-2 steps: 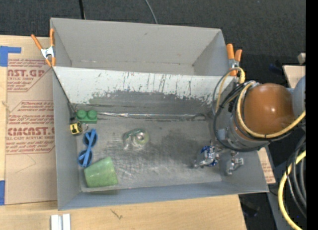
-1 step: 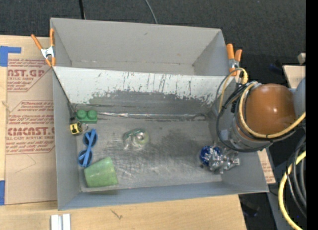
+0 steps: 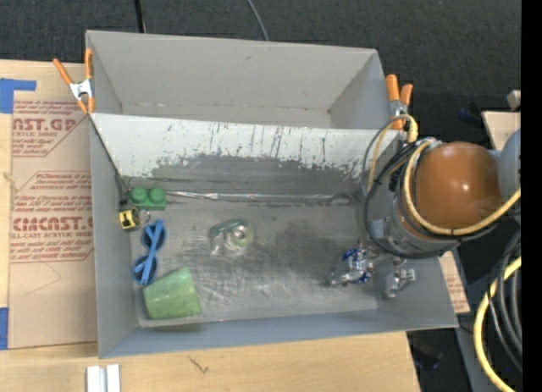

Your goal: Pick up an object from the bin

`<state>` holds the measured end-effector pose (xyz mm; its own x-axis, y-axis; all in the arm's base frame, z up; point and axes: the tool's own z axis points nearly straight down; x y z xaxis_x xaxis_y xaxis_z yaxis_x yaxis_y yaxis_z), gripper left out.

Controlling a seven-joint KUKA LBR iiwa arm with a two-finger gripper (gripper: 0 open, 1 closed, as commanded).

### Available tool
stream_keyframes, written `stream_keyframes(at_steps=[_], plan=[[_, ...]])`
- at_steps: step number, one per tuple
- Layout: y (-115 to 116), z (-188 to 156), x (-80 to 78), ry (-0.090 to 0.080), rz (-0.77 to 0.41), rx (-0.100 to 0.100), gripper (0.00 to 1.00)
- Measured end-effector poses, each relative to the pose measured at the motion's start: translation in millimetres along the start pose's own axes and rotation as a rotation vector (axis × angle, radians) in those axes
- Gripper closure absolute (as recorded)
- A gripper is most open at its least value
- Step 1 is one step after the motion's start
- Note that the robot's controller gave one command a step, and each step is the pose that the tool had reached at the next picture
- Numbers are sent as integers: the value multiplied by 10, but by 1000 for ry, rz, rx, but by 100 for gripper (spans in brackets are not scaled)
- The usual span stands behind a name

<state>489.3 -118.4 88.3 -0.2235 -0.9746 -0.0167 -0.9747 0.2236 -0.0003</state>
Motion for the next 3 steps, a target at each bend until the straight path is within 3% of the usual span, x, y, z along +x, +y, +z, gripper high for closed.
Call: stream_keyframes(at_steps=[1,2,3], plan=[[-4,3,73,13,2,-2,100],[0,0,0,0,0,0,0],[-482,158,-100,-6,53,-35,0]])
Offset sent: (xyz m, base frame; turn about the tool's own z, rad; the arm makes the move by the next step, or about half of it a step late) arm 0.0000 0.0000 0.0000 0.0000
